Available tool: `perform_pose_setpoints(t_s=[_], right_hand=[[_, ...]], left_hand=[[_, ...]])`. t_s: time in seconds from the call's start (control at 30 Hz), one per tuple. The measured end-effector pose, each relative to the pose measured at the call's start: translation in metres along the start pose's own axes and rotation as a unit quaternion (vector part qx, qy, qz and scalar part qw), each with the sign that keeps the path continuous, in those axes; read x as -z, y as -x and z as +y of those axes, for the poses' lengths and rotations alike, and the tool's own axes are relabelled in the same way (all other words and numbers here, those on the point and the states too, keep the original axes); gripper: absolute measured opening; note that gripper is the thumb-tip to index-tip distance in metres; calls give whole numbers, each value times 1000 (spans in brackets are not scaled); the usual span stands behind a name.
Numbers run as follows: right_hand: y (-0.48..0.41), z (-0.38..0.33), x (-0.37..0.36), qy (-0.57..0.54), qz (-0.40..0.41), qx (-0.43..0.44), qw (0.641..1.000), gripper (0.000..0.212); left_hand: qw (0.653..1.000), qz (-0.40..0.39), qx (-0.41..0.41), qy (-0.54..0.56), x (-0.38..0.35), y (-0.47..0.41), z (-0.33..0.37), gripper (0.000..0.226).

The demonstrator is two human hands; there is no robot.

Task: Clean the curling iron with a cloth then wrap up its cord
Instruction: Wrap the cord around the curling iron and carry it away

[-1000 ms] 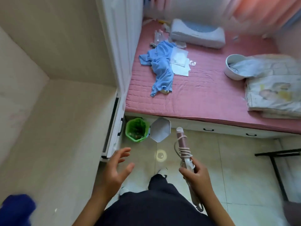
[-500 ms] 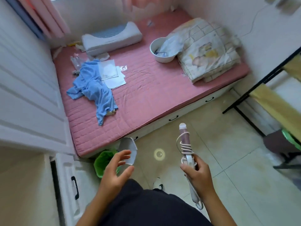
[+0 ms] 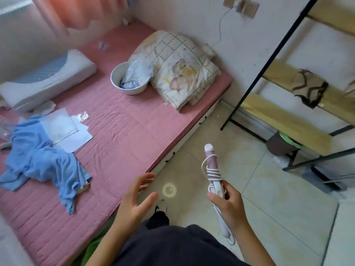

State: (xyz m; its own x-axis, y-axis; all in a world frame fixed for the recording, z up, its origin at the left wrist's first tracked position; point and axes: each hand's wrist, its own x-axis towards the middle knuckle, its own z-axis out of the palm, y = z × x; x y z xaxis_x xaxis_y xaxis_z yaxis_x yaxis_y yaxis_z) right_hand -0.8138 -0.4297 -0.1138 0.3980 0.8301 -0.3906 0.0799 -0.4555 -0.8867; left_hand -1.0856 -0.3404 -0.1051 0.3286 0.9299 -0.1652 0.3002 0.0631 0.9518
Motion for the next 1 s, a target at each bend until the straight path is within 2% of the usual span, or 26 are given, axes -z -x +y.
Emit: perform_pose_setpoints(t_s=[0.13,0.23,0.37,0.47,0.6,0.77,1.0], right_hand=[[-27,-11,27,-16,67,-27,997,12],[-35,-7,64,-26,139,-55,988,18],[-54,6,115,-40,220,-106,969,25],[-86,12,156,-54,264,-109,957,24],[-141,4,218,-69,274,-114,952,14],[-197,-10,302,-85,284,-86,951,13],[-238,-2,384,-99,338,-101,930,13]], left_hand=[[996,-83,-22,-11,-27,-74,18,49],[989,-141,-33,-8,-60,-120,37,52],[975,-215,-50,-31,-119,-191,59,50],[963,-255,-70,-45,-175,-241,81,51],[952,-287,-82,-66,-248,-298,121,50],[944,-304,-106,-69,-338,-357,174,51],[931,-335,-120,-79,-419,-428,210,52]])
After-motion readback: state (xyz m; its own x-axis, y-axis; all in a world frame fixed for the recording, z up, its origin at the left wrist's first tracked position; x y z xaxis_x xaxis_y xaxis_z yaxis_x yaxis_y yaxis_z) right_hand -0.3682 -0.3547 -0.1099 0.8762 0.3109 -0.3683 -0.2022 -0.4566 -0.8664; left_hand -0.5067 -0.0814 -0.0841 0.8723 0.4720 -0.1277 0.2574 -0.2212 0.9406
